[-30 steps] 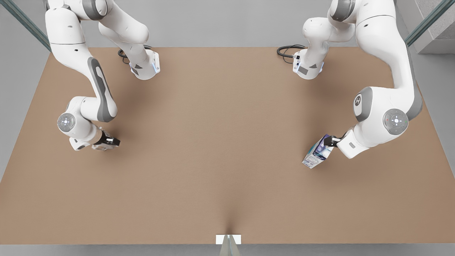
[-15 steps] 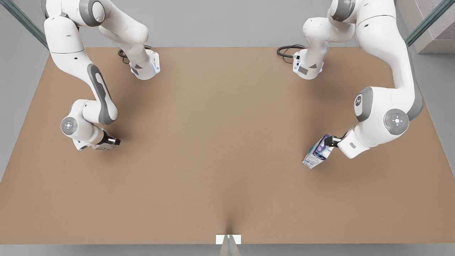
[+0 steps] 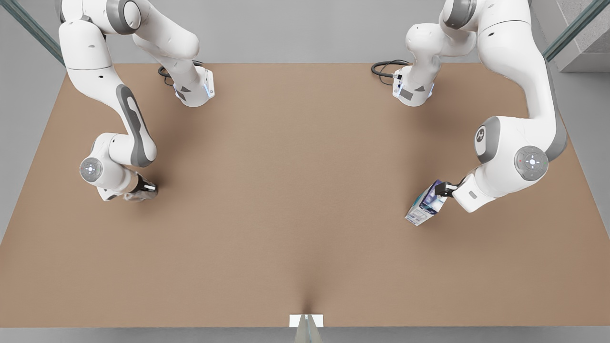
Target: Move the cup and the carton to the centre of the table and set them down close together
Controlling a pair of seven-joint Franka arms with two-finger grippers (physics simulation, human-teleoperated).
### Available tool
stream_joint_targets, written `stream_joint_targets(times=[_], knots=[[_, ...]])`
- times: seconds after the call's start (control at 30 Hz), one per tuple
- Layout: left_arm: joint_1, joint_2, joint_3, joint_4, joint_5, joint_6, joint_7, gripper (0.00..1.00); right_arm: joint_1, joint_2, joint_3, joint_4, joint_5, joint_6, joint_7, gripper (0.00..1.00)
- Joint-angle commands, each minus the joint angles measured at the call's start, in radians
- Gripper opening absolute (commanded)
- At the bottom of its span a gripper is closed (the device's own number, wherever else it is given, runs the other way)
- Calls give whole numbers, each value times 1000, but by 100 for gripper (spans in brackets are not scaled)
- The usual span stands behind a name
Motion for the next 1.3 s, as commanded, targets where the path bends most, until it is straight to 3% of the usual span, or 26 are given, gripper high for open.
stream_joint_targets(times=[0.0, 0.2, 0.33, 0.4, 0.6, 0.67, 0.7, 0.87, 1.17, 1.27], knots=[[0, 0, -1, 0, 0, 0, 0, 100, 2, -2, 0, 2, 0, -2, 0, 21], [2, 0, 1, 0, -1, -1, 0, 100, 71, -20, 5, 135, -34, -164, 2, 21], [3, 0, 1, 0, -1, -1, 1, 100, 235, -18, 51, 310, -28, -344, 60, 21], [10, 0, 1, 0, -1, -7, 5, 100, 393, -5, 51, 420, -29, -378, 97, 21], [10, 0, 1, 0, -1, -9, 3, 100, 660, 293, 38, 807, -83, -399, 258, 21], [10, 0, 2, 0, -1, -9, 3, 100, 801, 406, -80, 983, -77, -401, 256, 21], [10, 0, 1, -2, -1, -9, 1, 100, 836, 459, -94, 1046, -75, -401, 278, 21], [10, 8, 1, 0, -1, -9, 3, 100, 871, 670, -95, 1319, -37, -398, 276, 21], [10, 6, 1, -2, 0, -24, 11, 100, 969, 790, -107, 1373, -11, -307, 330, 21], [10, 8, 2, -28, 3, -32, 307, 100, 971, 813, -109, 1405, -11, -324, 333, 21]])
